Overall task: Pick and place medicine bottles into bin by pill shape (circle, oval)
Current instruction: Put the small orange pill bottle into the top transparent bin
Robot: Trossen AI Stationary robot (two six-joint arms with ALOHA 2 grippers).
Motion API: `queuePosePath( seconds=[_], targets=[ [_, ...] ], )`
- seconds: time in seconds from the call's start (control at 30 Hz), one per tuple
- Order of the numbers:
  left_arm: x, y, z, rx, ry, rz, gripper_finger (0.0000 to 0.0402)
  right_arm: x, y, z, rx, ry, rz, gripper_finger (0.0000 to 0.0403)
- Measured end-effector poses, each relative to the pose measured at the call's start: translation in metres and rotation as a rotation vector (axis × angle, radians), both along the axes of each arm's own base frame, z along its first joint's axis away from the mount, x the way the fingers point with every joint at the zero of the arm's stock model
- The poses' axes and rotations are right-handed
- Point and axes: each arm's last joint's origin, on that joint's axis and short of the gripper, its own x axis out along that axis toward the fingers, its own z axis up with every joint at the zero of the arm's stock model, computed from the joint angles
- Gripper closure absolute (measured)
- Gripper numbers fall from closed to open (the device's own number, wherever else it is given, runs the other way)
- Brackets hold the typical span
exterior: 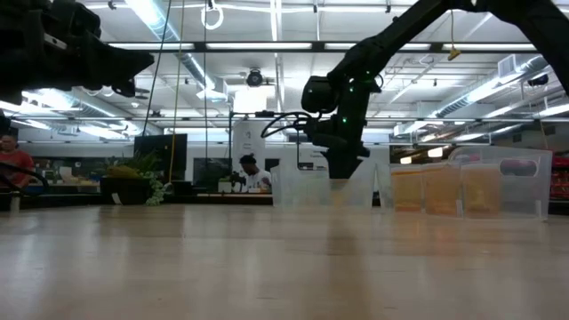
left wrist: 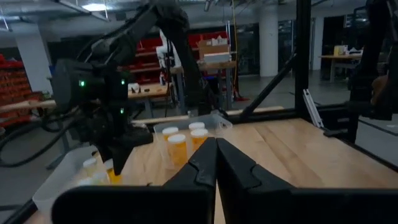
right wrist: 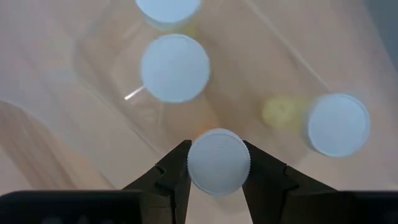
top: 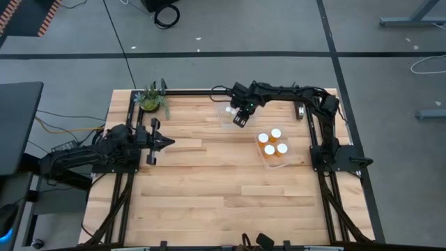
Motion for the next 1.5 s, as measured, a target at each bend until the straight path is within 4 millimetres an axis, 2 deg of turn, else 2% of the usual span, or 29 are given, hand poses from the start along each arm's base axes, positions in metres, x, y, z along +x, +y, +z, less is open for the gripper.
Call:
queuePosePath(
  seconds=[0.17,0.4,0.7,1.0,1.2,1.5],
  targets=[
    [0.001,0.0,-0.005,-0.016,0.051,0.0,0.0384,0.0,0.004,-0.001,-0.023,-0.037,0.02,0.0271],
    [0.001,0.0,-0.01,-0.03,0.099,0.0,0.0389,-0.01,0.01,0.01,-0.046,-0.096,0.014,0.0271],
    [0.001,0.0,-0.01,-0.025,0.1,0.0,0.0379,-0.018,0.014,-0.008,-0.05,-0.115,-0.006,0.0271],
    [0.001,0.001,-0.01,-0.03,0.102,0.016,0.0383,-0.018,0.014,-0.008,-0.055,-0.121,-0.008,0.0269],
    [0.001,0.001,-0.01,-0.032,0.102,0.018,0.039,-0.018,0.014,-0.01,-0.051,-0.113,-0.008,0.0238],
    [0.001,0.001,-0.01,-0.033,0.102,0.018,0.0376,-0.02,0.015,-0.005,-0.054,-0.113,-0.004,0.0184]
  ],
)
